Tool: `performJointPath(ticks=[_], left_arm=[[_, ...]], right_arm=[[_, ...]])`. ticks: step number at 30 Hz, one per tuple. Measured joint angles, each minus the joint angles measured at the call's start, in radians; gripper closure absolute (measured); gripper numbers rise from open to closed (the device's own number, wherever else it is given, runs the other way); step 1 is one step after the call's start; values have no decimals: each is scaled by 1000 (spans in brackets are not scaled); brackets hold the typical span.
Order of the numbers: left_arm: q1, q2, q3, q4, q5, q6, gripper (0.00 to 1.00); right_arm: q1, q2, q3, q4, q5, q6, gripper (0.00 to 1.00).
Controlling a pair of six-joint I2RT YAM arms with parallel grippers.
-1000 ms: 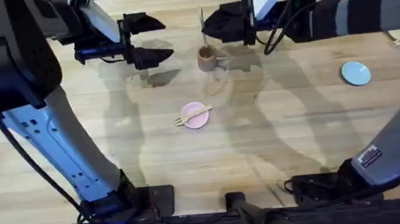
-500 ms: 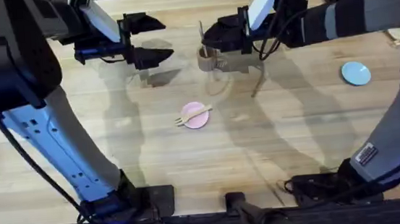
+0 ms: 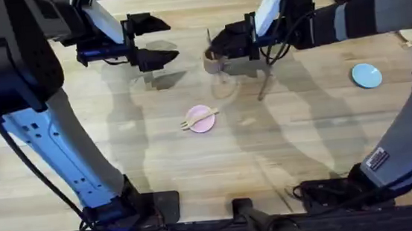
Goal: Pick up a utensil and set it on the pink plate, then put the other utensil in the container.
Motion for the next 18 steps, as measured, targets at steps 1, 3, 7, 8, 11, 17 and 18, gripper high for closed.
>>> performJointPath(ticks=[1,3,7,8,11,17,18], left_arm=[[0,0,0,0,0,0,8],[0,0,0,0,0,0,8],[0,0,0,0,0,0,8],[0,0,0,0,0,0,8],[0,0,0,0,0,0,8],[0,0,0,0,0,0,7],[0,0,0,0,0,0,7]], right_arm=[[2,0,0,-9,10,-6,967],[6,0,0,-20,24,-22,967],[25,0,0,-27,50,-47,967],[30,0,0,-28,58,-51,967],[44,0,0,-28,78,-58,967],[54,0,0,-29,91,-59,966],[54,0,0,-30,91,-61,966]])
